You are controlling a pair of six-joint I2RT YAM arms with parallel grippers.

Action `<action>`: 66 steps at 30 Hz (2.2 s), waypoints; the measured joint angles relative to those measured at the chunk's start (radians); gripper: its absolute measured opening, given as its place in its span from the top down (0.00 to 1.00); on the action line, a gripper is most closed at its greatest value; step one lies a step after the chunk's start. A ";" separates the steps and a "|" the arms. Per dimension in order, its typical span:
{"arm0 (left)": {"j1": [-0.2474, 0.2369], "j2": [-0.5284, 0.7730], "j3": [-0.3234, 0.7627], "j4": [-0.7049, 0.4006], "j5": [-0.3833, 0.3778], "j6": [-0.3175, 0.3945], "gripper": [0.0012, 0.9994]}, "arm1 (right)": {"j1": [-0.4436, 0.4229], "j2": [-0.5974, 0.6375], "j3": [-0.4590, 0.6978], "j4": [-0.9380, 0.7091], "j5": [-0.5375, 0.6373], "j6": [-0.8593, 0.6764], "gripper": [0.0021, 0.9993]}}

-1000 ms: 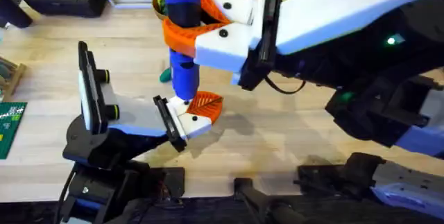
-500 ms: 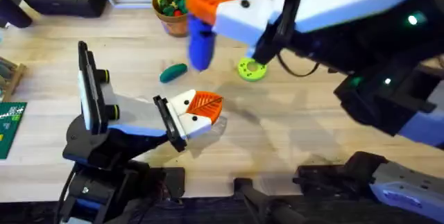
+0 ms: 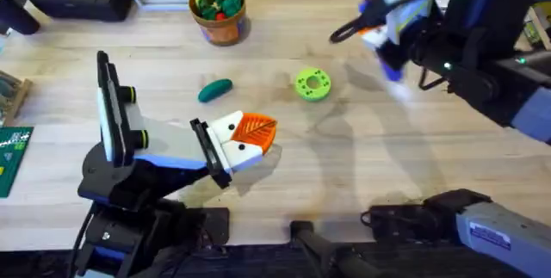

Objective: Pick up the gripper from the table and insert it into the empty holder that is missing its gripper. Then pick up a screw, insert it into the mounting hole, and use the screwdriver to tighten it. Finally, clean up the table by picking up the vegetable and placing it into the bucket.

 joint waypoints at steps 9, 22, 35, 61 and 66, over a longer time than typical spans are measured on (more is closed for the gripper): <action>0.000 0.000 0.000 0.000 0.000 0.000 1.00 | -0.088 0.116 0.000 -0.157 0.314 -0.233 0.98; 0.000 0.000 0.000 0.000 0.000 0.000 1.00 | -0.045 0.299 0.001 -0.096 0.269 -0.390 0.98; 0.000 0.000 0.000 0.000 0.000 0.000 1.00 | -0.004 0.301 0.011 -0.107 0.134 -0.611 0.05; 0.000 0.000 0.000 0.000 -0.001 0.001 0.01 | -0.004 -0.118 0.125 -0.695 0.149 0.320 0.01; 0.000 0.000 -0.008 0.093 -0.031 0.019 0.01 | -0.004 -0.209 0.127 -0.736 0.076 0.496 0.01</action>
